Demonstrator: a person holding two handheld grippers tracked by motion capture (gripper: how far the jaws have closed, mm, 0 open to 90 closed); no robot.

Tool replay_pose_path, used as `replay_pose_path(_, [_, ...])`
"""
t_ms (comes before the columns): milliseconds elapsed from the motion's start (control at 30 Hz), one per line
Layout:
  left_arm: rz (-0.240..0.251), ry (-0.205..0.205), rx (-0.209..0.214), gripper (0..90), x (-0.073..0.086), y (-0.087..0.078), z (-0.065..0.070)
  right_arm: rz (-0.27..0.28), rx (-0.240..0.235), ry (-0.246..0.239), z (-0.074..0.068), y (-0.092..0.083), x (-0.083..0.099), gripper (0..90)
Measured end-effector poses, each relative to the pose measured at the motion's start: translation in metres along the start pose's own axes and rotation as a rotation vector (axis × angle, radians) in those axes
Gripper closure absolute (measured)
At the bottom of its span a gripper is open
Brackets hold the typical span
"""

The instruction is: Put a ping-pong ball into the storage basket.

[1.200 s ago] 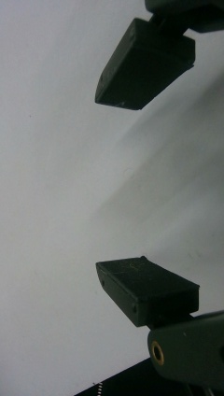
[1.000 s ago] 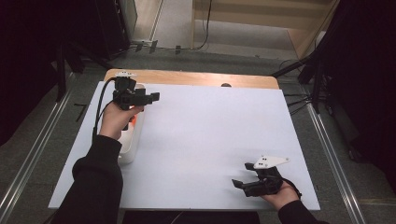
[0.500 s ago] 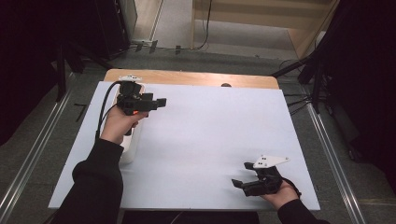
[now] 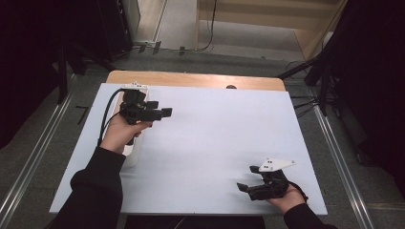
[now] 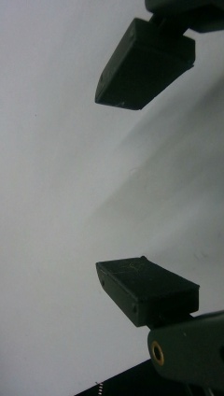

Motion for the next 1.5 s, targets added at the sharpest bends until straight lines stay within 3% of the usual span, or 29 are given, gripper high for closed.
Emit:
replay_pose_path(533, [-0.016,0.064,0.042,29.2,0.015,-0.007,0.019,0.002,0.001,-0.005,0.0,0.0,-0.001,15.6])
replay_pose_path(733, [-0.009,0.105,0.046,29.2,0.021,-0.01,0.022,-0.001,0.001,-0.002,0.0,0.001,-0.001,15.6])
replay_pose_path(1067, [0.002,0.121,0.099,29.2,0.033,-0.011,0.031,0.004,0.006,0.001,0.001,0.001,-0.001,15.6])
replay_pose_path(1167, [-0.003,0.14,0.081,29.2,0.039,-0.01,0.035,0.007,0.005,0.003,0.001,0.001,-0.002,15.6])
replay_pose_path(1233, [0.012,0.157,0.038,29.2,0.043,-0.01,0.036,0.005,0.005,0.007,0.001,0.001,-0.003,15.6])
replay_pose_path(1367, [-0.001,0.155,0.076,29.2,0.05,-0.01,0.038,0.004,0.0,0.001,0.002,0.002,-0.004,15.6])
replay_pose_path(1500, [-0.017,0.165,0.075,29.2,0.059,-0.008,0.041,0.003,0.0,0.002,0.002,0.003,-0.004,15.6])
Point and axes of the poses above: each handheld gripper's, and its own axes: y roughly forward along the jaws, x roughly out of its underside, z roughly to its right, the point moved 2 cm from there along y, roughly forward along the jaws, and after that the axes turned 4 degrees about y, right-handed, at the moved point
